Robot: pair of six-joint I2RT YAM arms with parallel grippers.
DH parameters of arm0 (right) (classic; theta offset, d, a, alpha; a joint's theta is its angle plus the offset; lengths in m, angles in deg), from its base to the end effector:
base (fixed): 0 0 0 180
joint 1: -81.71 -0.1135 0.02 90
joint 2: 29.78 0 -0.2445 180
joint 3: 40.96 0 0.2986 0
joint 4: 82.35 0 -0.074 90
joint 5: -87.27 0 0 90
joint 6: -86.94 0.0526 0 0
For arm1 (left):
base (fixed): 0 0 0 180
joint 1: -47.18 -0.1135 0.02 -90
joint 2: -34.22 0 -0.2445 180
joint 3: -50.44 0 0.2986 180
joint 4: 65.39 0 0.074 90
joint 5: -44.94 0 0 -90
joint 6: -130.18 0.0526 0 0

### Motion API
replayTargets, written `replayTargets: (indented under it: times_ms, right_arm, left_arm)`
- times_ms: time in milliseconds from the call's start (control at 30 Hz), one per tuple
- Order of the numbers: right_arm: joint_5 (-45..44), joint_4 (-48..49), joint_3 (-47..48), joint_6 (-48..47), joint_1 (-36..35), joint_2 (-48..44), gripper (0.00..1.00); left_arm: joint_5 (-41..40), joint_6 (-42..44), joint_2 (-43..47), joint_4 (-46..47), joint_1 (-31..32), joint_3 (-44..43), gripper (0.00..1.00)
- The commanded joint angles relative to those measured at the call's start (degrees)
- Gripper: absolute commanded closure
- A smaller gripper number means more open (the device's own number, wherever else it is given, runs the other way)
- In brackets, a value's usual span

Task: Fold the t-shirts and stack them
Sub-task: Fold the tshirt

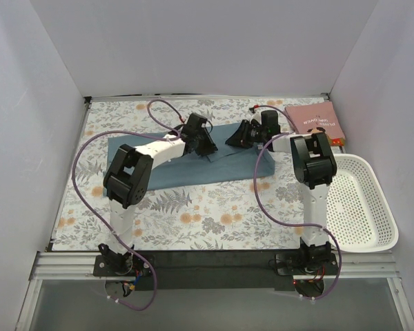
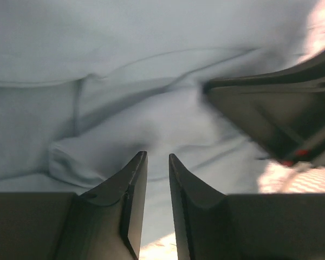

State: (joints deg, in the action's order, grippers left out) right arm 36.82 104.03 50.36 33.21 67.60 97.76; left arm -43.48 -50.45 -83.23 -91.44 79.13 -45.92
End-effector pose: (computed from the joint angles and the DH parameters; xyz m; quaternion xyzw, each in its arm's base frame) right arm 0.4857 0.1566 0.0739 -0.0099 0.8317 0.4657 0.3022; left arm 0.4213 -0.2644 0.1302 -0.4517 0.8139 -0.3266 0.1642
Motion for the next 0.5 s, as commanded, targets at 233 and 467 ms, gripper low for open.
replayTargets:
  times_ms: [233, 467]
  right_arm:
    - [-0.97, 4.44, -1.85, -1.19, 2.86, 0.17, 0.67]
    - [-4.21, 3.91, -13.25, -3.31, 2.60, -14.77, 0.65]
  left_arm:
    - [-0.09, 3.44, 1.95, -0.74, -3.29, 4.36, 0.79]
    - [-8.34, 17.99, 10.13, -3.03, -5.22, 0.31, 0.45]
